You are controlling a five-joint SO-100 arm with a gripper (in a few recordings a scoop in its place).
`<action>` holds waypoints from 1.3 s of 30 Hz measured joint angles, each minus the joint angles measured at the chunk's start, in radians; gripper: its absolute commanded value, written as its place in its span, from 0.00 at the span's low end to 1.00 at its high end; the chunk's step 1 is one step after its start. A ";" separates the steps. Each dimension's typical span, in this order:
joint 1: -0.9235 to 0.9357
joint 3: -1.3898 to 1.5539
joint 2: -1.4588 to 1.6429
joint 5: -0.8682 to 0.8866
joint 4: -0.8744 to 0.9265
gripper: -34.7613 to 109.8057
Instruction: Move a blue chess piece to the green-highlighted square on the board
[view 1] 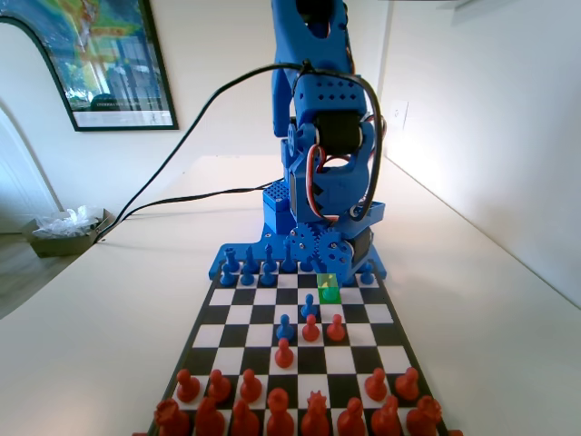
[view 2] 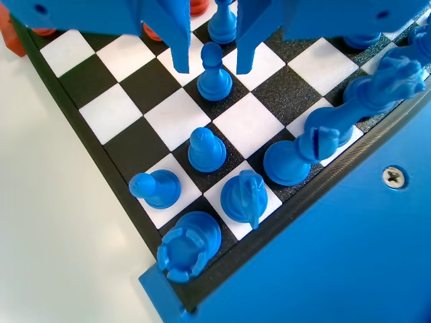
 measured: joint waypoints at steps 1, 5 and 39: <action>0.000 0.000 0.006 0.002 0.017 0.32; -0.017 -0.026 0.040 0.020 0.084 0.32; -0.025 -0.505 0.686 -0.405 0.971 0.25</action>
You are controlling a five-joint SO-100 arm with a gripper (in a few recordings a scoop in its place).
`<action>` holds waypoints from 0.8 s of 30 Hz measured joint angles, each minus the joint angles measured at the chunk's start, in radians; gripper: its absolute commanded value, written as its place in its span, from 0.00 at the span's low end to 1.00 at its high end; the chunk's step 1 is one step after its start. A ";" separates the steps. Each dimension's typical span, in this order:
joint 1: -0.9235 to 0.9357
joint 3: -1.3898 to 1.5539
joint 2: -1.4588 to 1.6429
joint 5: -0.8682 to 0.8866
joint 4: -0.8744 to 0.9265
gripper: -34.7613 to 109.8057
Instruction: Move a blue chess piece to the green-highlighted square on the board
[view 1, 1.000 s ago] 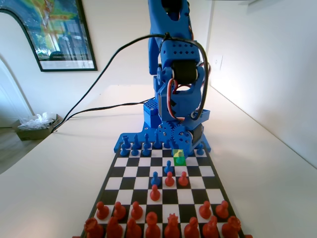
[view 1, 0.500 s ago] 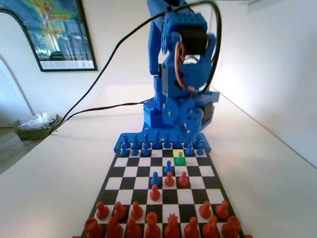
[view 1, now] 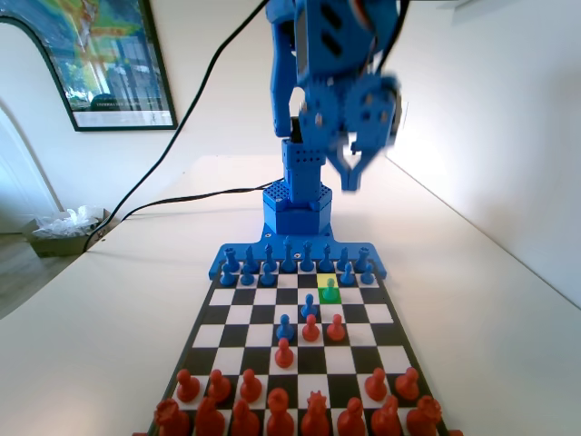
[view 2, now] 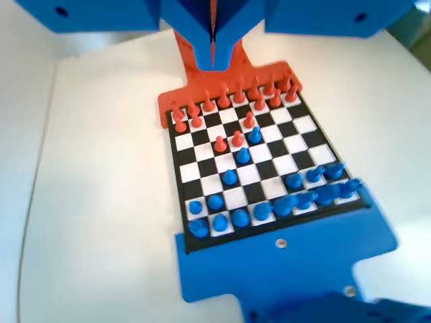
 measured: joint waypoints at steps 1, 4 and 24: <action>0.009 -0.011 0.032 -0.040 0.028 0.25; 0.018 -0.023 0.126 -0.127 0.084 0.25; 0.175 0.051 0.614 -0.611 0.178 0.25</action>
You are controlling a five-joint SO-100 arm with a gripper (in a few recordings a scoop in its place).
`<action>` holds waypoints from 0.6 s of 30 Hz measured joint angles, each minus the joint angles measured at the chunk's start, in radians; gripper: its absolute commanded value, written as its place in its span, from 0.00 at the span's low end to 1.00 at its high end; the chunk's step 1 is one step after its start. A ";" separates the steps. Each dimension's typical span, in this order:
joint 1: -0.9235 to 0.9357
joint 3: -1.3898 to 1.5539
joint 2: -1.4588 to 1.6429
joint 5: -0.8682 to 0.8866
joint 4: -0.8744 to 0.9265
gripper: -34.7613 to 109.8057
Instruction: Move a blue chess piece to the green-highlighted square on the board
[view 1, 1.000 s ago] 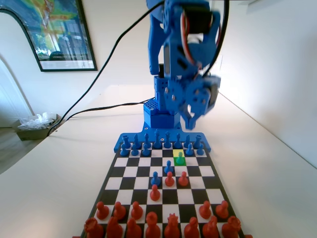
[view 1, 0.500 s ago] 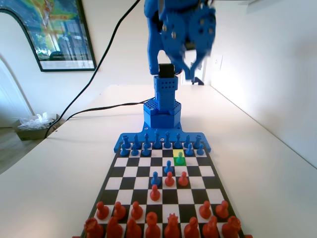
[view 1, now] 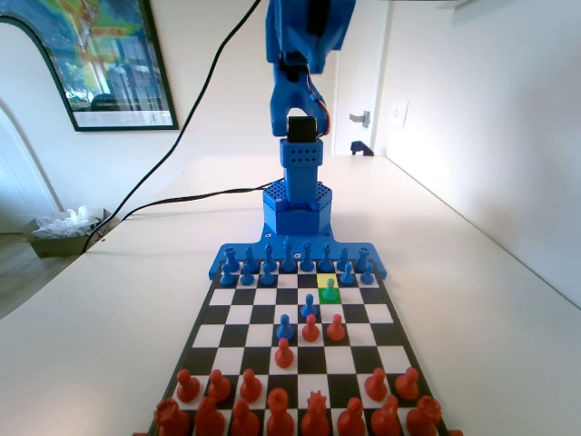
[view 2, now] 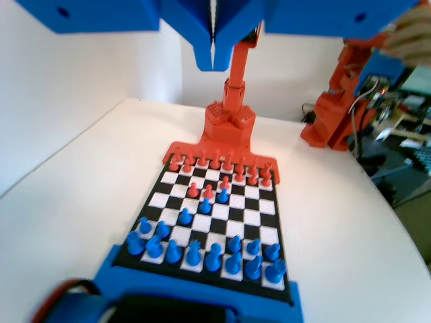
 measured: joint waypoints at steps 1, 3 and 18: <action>0.011 0.043 0.035 -0.018 -0.014 0.25; 0.011 0.106 0.089 -0.040 -0.034 0.25; 0.025 0.195 0.150 -0.035 -0.130 0.26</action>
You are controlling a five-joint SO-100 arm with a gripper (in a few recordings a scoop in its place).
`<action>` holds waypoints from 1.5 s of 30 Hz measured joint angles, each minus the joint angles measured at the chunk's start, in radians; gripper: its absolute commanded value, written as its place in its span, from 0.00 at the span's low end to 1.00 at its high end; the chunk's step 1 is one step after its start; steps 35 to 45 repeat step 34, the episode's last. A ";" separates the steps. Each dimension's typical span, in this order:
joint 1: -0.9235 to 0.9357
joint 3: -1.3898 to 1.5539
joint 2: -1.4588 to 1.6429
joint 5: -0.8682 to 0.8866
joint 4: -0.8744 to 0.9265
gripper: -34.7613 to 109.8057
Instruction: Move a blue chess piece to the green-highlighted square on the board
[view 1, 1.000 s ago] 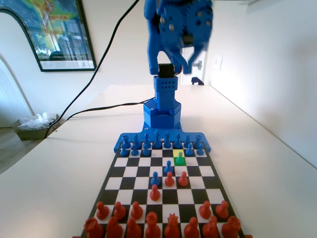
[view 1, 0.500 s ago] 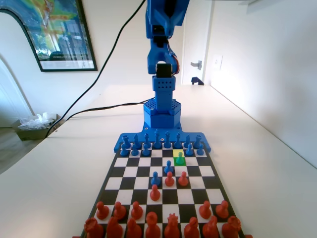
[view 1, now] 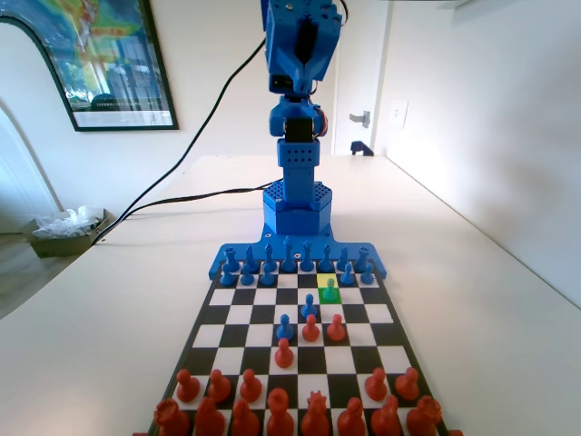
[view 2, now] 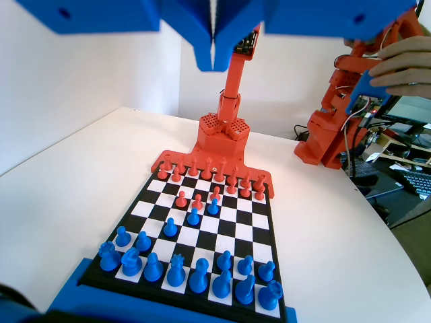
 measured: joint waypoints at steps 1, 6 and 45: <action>0.000 0.000 0.000 0.006 0.000 0.26; 0.000 0.000 0.000 0.012 0.000 0.26; 0.005 0.000 0.000 0.012 0.000 0.26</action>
